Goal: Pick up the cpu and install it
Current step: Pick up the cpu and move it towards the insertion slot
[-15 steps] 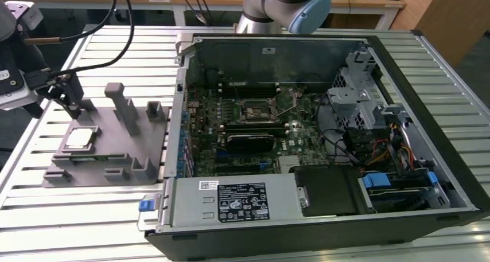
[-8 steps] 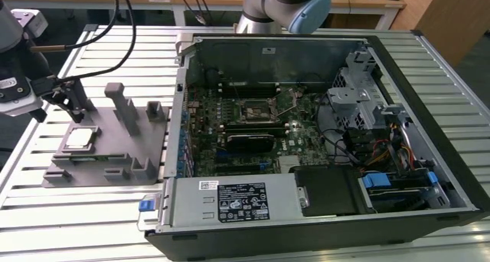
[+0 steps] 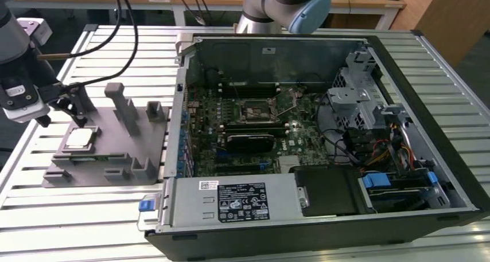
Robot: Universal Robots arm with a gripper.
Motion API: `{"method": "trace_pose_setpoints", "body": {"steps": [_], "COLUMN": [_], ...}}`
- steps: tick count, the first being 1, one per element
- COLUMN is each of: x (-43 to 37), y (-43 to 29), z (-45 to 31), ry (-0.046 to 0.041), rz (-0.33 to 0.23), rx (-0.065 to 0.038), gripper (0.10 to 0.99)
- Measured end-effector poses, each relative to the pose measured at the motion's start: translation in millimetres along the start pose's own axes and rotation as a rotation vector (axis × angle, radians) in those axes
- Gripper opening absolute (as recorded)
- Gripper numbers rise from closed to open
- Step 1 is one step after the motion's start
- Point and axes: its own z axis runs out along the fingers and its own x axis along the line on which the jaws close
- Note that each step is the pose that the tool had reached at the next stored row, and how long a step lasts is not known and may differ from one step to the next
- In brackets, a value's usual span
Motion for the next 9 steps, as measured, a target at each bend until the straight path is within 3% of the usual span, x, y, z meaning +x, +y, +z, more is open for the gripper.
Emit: {"method": "trace_pose_setpoints", "body": {"steps": [9], "x": [2.4], "y": [2.7], "z": [13.4], "ry": [0.0003], "rz": [-0.001], "rx": [-0.001], "gripper": [0.706]}}
